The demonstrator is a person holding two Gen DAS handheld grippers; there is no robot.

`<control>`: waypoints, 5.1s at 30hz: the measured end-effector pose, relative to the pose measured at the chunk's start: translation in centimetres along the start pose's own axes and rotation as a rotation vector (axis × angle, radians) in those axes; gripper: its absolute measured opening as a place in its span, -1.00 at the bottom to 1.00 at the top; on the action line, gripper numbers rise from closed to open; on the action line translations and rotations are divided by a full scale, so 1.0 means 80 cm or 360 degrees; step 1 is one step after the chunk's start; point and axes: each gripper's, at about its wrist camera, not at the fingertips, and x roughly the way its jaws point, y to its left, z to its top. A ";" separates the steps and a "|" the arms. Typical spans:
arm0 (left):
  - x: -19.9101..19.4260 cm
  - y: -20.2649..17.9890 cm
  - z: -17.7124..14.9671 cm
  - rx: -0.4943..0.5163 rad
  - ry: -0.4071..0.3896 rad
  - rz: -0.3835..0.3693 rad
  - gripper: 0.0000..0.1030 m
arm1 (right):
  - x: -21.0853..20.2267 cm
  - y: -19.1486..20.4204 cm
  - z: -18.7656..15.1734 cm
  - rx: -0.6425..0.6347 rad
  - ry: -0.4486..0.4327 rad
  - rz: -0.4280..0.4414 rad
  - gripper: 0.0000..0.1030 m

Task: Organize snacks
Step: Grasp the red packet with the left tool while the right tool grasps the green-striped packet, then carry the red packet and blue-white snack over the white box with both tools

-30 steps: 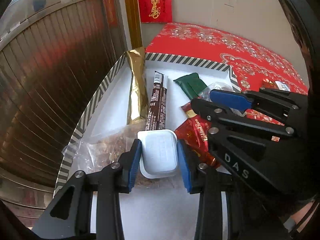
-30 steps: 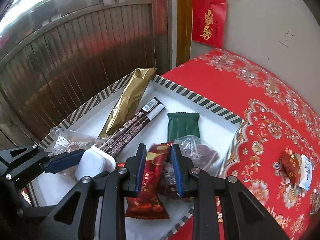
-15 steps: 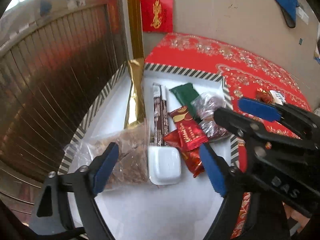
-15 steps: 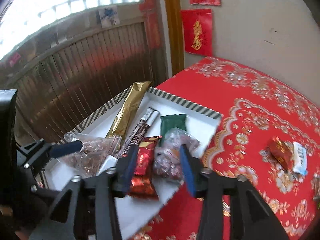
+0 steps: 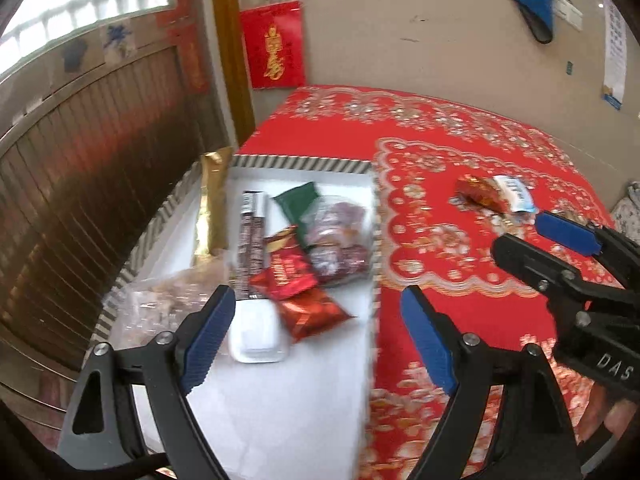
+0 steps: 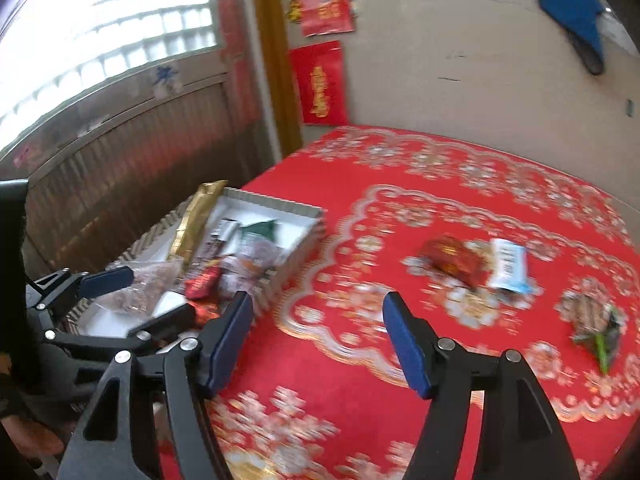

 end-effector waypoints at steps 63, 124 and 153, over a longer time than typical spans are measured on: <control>0.237 -0.246 0.149 -0.0346 0.0420 -0.0140 0.52 | -0.040 -0.253 -0.014 0.0271 0.0157 -0.0241 0.35; 0.009 -0.156 -0.005 0.0145 -0.0021 -0.0136 -0.04 | -0.046 -0.097 -0.064 0.0245 0.0011 -0.0221 -0.38; -0.024 -0.060 0.021 0.0027 -0.0123 0.0001 -0.06 | -0.024 -0.007 -0.017 0.0003 0.0003 -0.0091 -0.38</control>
